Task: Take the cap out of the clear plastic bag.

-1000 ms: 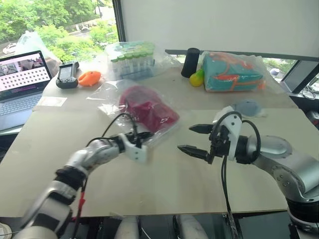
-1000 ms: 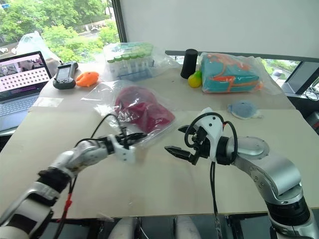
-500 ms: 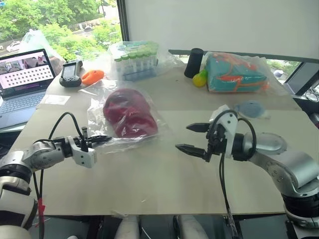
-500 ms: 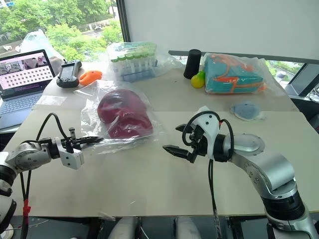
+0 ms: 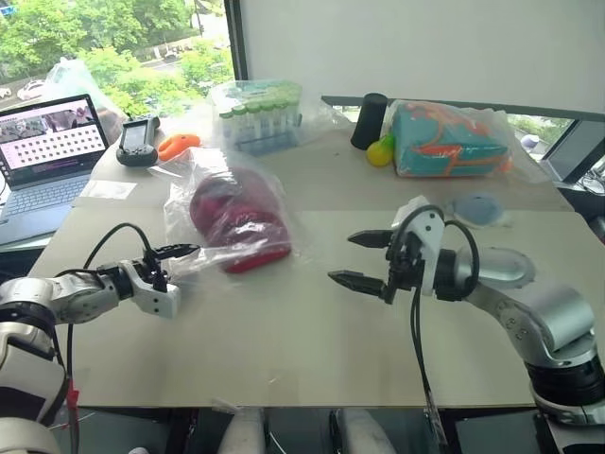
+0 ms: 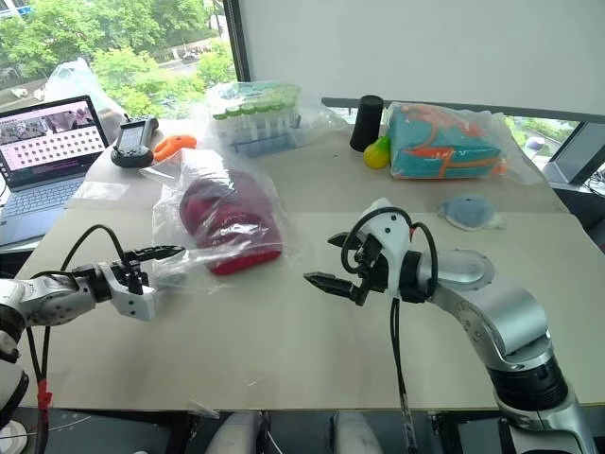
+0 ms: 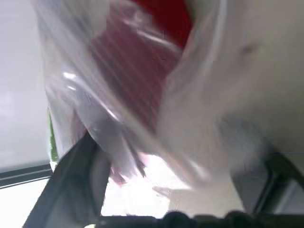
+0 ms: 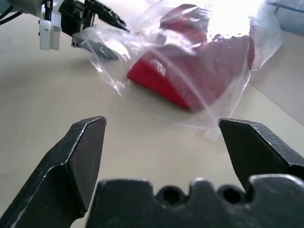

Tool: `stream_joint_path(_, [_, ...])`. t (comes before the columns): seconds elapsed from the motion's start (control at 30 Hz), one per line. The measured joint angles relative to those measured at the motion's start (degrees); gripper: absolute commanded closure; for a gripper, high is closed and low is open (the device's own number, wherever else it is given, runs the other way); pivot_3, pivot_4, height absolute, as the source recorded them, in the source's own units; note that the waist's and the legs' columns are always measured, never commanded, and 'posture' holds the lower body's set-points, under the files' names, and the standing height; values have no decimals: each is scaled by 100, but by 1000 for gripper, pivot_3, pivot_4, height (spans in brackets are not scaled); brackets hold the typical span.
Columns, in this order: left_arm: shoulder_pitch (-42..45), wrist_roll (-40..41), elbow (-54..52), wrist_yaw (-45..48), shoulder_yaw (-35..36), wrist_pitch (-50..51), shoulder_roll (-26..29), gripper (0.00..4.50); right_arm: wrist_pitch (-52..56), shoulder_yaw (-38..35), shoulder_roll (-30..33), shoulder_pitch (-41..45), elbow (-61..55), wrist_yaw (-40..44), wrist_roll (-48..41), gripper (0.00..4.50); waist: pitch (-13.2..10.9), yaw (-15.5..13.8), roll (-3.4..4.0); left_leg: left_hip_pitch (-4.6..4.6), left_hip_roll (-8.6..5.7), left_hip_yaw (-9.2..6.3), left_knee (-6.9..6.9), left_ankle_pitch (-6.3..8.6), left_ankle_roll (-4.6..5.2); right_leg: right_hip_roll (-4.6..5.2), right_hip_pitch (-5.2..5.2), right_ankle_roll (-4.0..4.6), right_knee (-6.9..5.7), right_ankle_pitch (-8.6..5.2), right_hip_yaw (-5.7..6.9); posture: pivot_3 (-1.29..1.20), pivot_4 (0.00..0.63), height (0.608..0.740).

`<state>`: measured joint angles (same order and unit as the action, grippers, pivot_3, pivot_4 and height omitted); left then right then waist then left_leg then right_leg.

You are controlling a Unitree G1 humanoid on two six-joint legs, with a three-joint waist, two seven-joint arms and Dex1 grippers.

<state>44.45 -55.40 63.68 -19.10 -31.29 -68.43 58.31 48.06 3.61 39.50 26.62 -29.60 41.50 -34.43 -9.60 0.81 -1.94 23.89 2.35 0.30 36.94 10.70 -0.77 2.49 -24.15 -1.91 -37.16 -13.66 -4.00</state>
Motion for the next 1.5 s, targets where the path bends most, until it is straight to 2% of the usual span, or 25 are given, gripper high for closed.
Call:
stream_joint_path(0.23, [-874,507,-164,-199,356,44,394,770,-72,40,-43,84,149,124,58,0,1,190,1,-10,19,20,-10,1,-1,-4,-8,29,-2,17,-3,0,150,740])
stream_joint_path(0.4, [-2114,1404,-476,-130,1031,143,723,770,-138,67,-57,140,221,237,66,0,1,233,1,-15,33,36,-11,1,-1,-3,-11,33,-2,19,-3,0,150,740])
stream_joint_path(0.5, [-3213,2356,-890,185,1652,324,867,770,-146,111,-59,186,281,343,66,0,0,256,1,-13,45,42,-14,3,-3,0,-17,40,0,22,-2,0,150,740])
stream_joint_path(0.6, [-4397,3952,-1797,988,2407,1083,872,770,-152,150,-50,204,354,430,69,0,-1,254,-1,-9,54,46,-16,3,-4,6,-21,51,-3,22,4,0,150,740])
stream_joint_path(0.63, [-4513,4261,-1993,1141,2554,1264,849,770,-156,153,-50,204,367,450,69,0,-1,223,-2,-10,57,49,-16,3,-4,8,-17,53,-2,22,7,0,150,740])
stream_joint_path(0.73, [-4963,5924,-3911,2047,3226,2767,829,770,-210,265,-72,258,441,528,123,0,-4,184,-10,-3,59,76,-15,5,-8,11,-21,56,9,19,5,0,150,740])
stream_joint_path(0.87, [-4921,6906,-6227,2846,3458,4176,706,770,-274,345,-117,323,567,598,190,0,-4,217,-10,-2,55,94,-18,19,-11,6,-24,51,14,16,-12,0,150,740])
stream_joint_path(1.0, [-4716,7596,-7616,3658,3231,5582,495,770,-299,436,-167,384,680,620,292,0,-5,215,-11,-5,58,85,-20,18,-11,-10,-25,52,4,12,-9,0,150,740])
stream_joint_path(1.1, [-4529,7733,-8497,4354,2908,6158,393,770,-339,495,-260,439,682,626,354,0,-5,191,-11,-14,55,88,-17,15,-14,-9,-16,49,5,10,-13,0,150,740])
stream_joint_path(1.27, [-4390,7823,-8656,5078,2886,6781,248,770,-354,495,-309,437,681,575,408,0,-5,183,-11,-18,56,88,-17,11,-9,-10,-15,20,5,-11,-13,0,150,740])
stream_joint_path(1.37, [-3923,7448,-8558,5218,2782,6990,-55,770,-354,496,-429,420,661,472,445,0,-5,158,-11,-15,53,85,-14,11,-9,-11,-14,22,6,-10,-13,0,150,740])
stream_joint_path(1.5, [-3381,6616,-8073,4938,2774,6992,-529,770,-354,505,-516,412,643,376,486,0,-5,135,-12,-12,49,79,-10,11,-8,-10,-11,24,6,-8,-13,0,150,740])
